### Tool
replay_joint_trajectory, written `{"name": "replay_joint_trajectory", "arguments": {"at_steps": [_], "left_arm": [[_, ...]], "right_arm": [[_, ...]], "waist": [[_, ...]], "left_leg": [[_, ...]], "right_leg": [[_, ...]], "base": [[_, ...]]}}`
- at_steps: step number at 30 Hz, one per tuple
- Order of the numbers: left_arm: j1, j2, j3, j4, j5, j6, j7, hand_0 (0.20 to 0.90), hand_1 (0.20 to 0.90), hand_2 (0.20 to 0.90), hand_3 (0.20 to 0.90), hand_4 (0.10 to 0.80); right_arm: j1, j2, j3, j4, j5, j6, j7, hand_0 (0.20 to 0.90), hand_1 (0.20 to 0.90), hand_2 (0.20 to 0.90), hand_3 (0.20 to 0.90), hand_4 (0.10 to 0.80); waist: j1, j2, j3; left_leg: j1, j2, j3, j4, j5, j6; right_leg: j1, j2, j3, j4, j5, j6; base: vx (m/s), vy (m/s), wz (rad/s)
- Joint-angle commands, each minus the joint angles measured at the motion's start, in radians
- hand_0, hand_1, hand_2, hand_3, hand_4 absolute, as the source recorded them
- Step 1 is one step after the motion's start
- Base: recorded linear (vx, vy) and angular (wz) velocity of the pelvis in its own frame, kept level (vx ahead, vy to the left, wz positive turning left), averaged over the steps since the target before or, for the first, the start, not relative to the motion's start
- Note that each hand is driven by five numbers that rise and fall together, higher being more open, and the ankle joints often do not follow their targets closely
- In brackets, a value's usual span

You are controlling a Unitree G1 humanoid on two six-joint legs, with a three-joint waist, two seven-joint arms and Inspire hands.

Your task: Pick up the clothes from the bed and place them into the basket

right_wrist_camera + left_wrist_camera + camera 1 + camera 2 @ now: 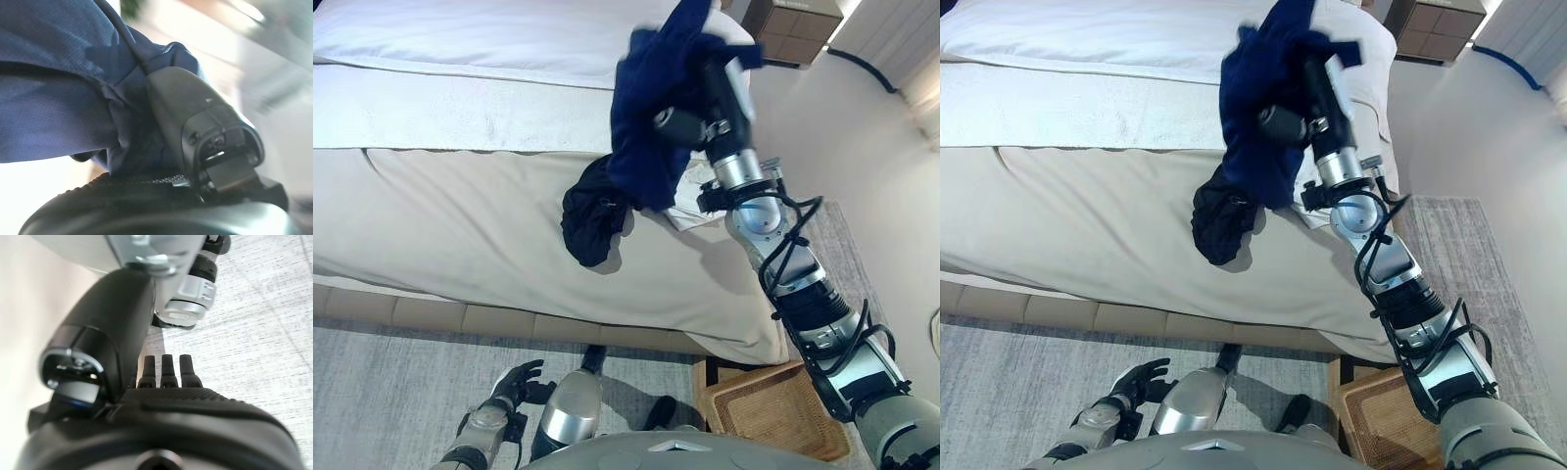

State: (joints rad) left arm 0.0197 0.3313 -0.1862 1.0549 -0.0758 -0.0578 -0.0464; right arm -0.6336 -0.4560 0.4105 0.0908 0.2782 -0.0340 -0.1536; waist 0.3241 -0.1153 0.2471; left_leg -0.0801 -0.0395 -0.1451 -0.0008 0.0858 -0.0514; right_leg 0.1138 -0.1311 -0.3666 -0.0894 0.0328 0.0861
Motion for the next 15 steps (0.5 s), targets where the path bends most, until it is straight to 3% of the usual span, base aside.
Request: {"name": "replay_joint_trajectory", "arguments": {"at_steps": [1,3,4,5,9,10,11,15], "left_arm": [[0.051,0.02,-0.05,0.039,0.049,-0.009,-0.032,0.9,0.9,0.9,0.9,0.8],[0.054,0.016,-0.055,0.037,0.06,-0.015,-0.038,0.9,0.9,0.9,0.9,0.8],[0.055,0.015,-0.054,0.038,0.062,-0.018,-0.039,0.9,0.9,0.9,0.9,0.8],[0.057,0.015,-0.053,0.036,0.066,-0.018,-0.043,0.9,0.9,0.9,0.9,0.8],[0.06,0.021,-0.051,0.025,0.069,-0.014,-0.047,0.9,0.9,0.9,0.9,0.8],[0.059,0.026,-0.049,0.021,0.068,-0.007,-0.048,0.9,0.9,0.9,0.9,0.8],[0.06,0.028,-0.049,0.016,0.068,-0.001,-0.047,0.9,0.9,0.9,0.9,0.8],[0.054,0.032,-0.056,0.022,0.063,0.005,-0.037,0.9,0.9,0.9,0.9,0.8]], "right_arm": [[-0.175,0.035,-0.049,-0.016,0.099,-0.115,-0.026,0.3,0.3,0.3,0.2,0.1],[-0.19,0.079,-0.066,0.008,0.124,-0.11,-0.066,0.3,0.3,0.3,0.2,0.1],[-0.191,0.092,-0.072,0.017,0.139,-0.086,-0.079,0.535,0.535,0.535,0.475,0.375],[-0.187,0.106,-0.078,0.036,0.159,-0.055,-0.086,0.9,0.9,0.9,0.9,0.8],[-0.167,0.105,-0.076,0.12,0.187,0.069,-0.094,0.9,0.9,0.9,0.9,0.8],[-0.157,0.093,-0.068,0.155,0.15,0.113,-0.081,0.446,0.446,0.446,0.37,0.27],[-0.152,0.08,-0.062,0.174,0.131,0.126,-0.086,0.3,0.3,0.3,0.2,0.1],[-0.153,0.047,-0.053,0.245,0.048,0.124,-0.084,0.3,0.3,0.3,0.2,0.1]], "waist": [[0.039,-0.01,-0.086],[0.053,-0.009,-0.088],[0.056,-0.008,-0.09],[0.059,-0.006,-0.092],[0.061,-0.002,-0.093],[0.06,-0.002,-0.092],[0.06,-0.001,-0.091],[0.06,-0.002,-0.085]], "left_leg": [[0.104,-0.006,-0.008,-0.041,-0.119,0.059],[0.106,-0.01,-0.019,-0.044,-0.116,0.057],[0.106,-0.01,-0.021,-0.045,-0.115,0.056],[0.106,-0.012,-0.023,-0.046,-0.114,0.056],[0.104,-0.015,-0.032,-0.045,-0.11,0.056],[0.102,-0.016,-0.035,-0.043,-0.108,0.056],[0.102,-0.016,-0.037,-0.043,-0.106,0.056],[0.099,-0.018,-0.05,-0.041,-0.101,0.058]], "right_leg": [[0.014,-0.022,-0.049,0.08,-0.042,0.029],[0.024,-0.024,-0.06,0.079,-0.043,0.026],[0.027,-0.025,-0.064,0.079,-0.043,0.026],[0.027,-0.027,-0.068,0.081,-0.043,0.025],[0.025,-0.029,-0.071,0.094,-0.05,0.022],[0.023,-0.028,-0.07,0.102,-0.053,0.021],[0.022,-0.028,-0.068,0.105,-0.055,0.021],[0.022,-0.025,-0.063,0.117,-0.063,0.018]], "base": [[0.042,0.01,0.11],[0.033,0.029,0.18],[0.016,0.044,0.23],[0.01,0.045,0.22],[0.01,0.042,0.12],[0.018,0.02,0.12],[0.019,0.017,0.14],[0.023,0.014,0.1]]}}
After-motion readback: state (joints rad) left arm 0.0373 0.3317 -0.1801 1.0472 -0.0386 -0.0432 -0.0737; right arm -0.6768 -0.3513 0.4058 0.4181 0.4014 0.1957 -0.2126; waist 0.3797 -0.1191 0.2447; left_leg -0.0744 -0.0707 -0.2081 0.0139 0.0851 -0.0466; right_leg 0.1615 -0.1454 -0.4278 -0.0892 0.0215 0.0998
